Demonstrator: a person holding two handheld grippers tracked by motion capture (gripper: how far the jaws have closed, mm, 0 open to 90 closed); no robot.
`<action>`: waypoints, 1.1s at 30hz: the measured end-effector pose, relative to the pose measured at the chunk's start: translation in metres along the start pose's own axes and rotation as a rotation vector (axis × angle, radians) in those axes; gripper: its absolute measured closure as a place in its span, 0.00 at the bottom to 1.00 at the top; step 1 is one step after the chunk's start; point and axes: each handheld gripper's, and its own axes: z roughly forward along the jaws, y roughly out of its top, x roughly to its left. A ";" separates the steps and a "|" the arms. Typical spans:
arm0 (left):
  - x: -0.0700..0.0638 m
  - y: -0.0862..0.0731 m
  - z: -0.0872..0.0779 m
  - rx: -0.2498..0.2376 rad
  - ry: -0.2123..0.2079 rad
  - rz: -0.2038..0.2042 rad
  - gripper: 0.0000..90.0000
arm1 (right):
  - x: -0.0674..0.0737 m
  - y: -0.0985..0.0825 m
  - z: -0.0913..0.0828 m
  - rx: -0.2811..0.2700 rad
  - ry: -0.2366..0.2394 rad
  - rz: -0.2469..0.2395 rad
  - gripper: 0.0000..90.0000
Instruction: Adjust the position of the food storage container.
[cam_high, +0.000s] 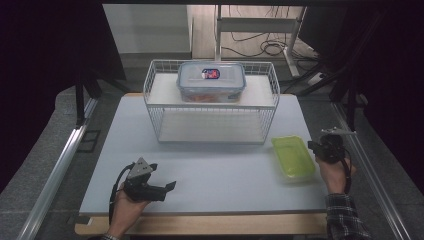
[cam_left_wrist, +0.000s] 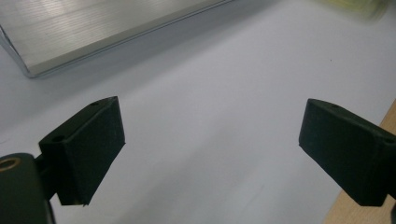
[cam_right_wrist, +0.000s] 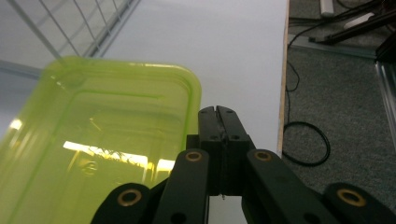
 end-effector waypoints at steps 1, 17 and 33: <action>0.000 0.000 0.000 0.002 0.001 0.001 0.07 | 0.000 -0.001 0.003 0.005 0.004 0.001 0.99; -0.001 0.000 0.001 0.011 -0.002 0.007 0.07 | 0.045 0.005 0.014 0.045 0.151 -0.108 0.99; -0.002 0.000 0.003 0.023 -0.013 -0.002 0.08 | 0.138 0.008 0.023 0.072 0.341 -0.277 0.99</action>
